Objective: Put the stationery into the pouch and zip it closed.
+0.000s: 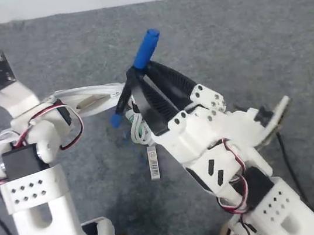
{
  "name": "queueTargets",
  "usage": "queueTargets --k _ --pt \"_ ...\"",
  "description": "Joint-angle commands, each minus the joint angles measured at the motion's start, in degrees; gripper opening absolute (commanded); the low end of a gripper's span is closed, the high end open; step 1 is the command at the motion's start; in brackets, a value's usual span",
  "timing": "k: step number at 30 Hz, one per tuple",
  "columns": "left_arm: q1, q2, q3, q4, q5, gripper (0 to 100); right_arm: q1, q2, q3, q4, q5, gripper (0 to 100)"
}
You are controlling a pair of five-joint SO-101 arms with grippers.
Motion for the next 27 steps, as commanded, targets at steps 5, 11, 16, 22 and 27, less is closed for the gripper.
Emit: queueTargets --k 5,11,16,22,27 --pt "0.18 0.09 -2.42 -2.37 0.62 1 -0.22 15.34 -1.14 -17.71 7.74 0.6" --pt "0.18 0.09 -1.98 -2.37 0.62 1 -0.22 28.35 -1.67 -28.53 11.25 0.6" --pt "0.18 0.09 -1.98 -2.37 0.62 1 -0.13 38.2 -3.6 -33.98 14.59 0.6" --pt "0.0 0.09 -1.98 -2.37 0.62 1 -0.22 46.2 -3.6 -38.73 18.2 0.6" --pt "-0.09 0.09 -1.98 -2.37 0.62 1 -1.89 48.4 -1.67 -39.08 24.35 0.6"
